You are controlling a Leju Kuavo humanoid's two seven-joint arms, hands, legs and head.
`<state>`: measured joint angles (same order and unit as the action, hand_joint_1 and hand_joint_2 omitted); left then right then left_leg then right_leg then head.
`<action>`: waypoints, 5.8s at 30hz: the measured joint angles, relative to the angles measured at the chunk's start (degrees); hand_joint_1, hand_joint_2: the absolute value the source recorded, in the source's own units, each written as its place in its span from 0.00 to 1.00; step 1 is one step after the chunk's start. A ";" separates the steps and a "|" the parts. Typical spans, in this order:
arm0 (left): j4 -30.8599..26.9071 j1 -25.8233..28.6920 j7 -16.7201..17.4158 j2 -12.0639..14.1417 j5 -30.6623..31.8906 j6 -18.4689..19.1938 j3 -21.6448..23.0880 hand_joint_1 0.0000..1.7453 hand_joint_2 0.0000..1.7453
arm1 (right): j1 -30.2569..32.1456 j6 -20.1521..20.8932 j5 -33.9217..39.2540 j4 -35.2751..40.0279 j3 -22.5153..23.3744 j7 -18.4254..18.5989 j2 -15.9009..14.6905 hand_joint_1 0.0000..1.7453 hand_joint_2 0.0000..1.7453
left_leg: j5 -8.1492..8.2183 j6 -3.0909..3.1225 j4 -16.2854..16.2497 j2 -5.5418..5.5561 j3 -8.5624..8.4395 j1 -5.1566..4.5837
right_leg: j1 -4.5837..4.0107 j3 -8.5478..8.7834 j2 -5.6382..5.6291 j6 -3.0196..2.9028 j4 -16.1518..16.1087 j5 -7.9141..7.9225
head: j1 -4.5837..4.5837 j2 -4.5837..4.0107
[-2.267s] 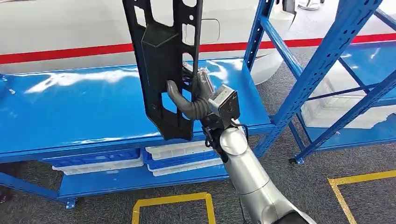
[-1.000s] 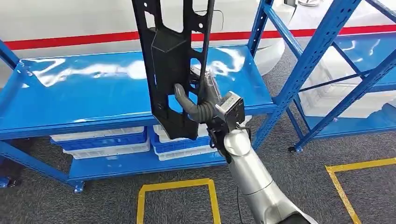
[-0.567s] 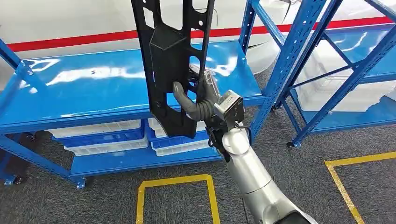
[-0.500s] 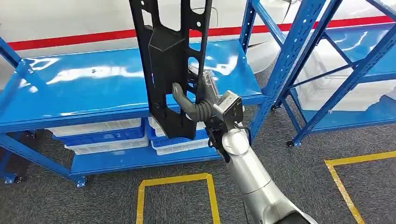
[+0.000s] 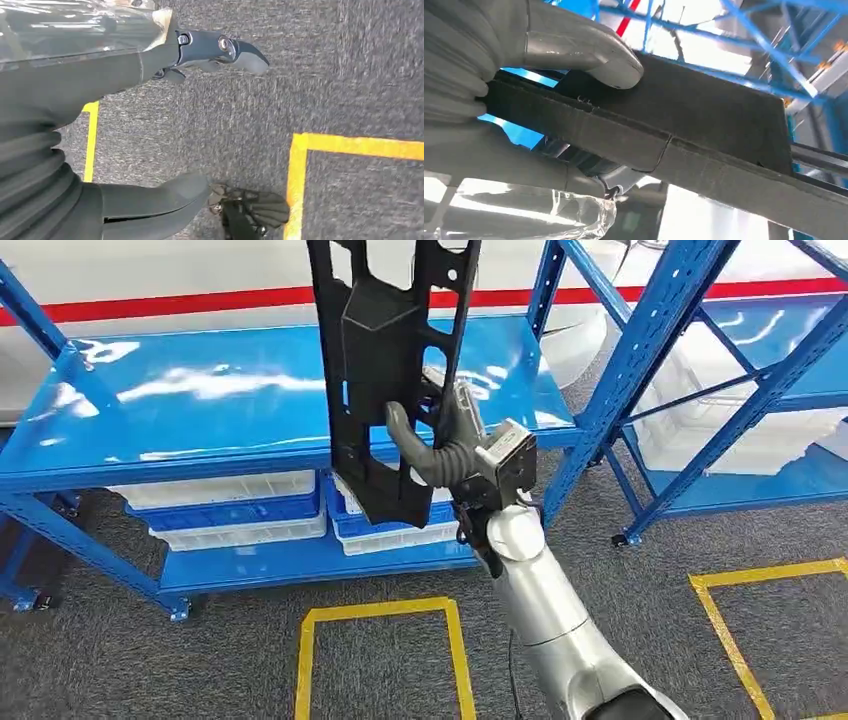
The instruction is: Take the parts from the cabinet and place them on the table.
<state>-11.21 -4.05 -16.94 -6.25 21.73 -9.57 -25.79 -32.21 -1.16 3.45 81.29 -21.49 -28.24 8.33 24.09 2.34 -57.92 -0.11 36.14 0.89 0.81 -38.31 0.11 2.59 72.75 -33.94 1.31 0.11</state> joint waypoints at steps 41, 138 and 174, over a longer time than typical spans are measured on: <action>0.02 0.63 -0.04 -0.09 0.98 -0.33 -0.02 0.00 1.00 | 4.81 0.77 2.12 2.08 4.31 0.26 -4.11 1.00 1.00 | 4.84 -2.67 -6.33 0.17 4.01 -0.03 | 0.76 8.72 -0.27 -2.53 -15.69 5.18 | -0.46 0.00; 0.00 0.88 -3.63 0.85 -0.66 4.24 -4.20 0.00 1.00 | 12.00 1.22 -5.97 5.11 4.81 -0.98 -3.21 1.00 1.00 | 9.37 -2.64 -16.36 0.54 6.39 -0.23 | 0.63 6.72 1.34 -1.97 -15.08 6.50 | -0.94 0.00; -0.02 0.79 -3.80 1.24 1.92 5.92 -5.14 0.00 1.00 | 23.50 9.22 -3.76 19.34 9.51 -4.92 -4.31 1.00 1.00 | 2.14 -1.83 -2.43 -2.50 -1.61 -0.32 | 0.13 6.79 3.93 -2.21 -14.85 6.25 | -0.96 0.00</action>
<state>-11.23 -3.26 -20.74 -5.01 23.65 -3.65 -30.93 -8.71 8.07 -0.30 100.63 -11.98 -33.16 4.02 26.24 0.50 -60.35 -2.61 34.53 0.56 0.94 -31.52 4.04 0.38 57.90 -27.69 0.35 0.11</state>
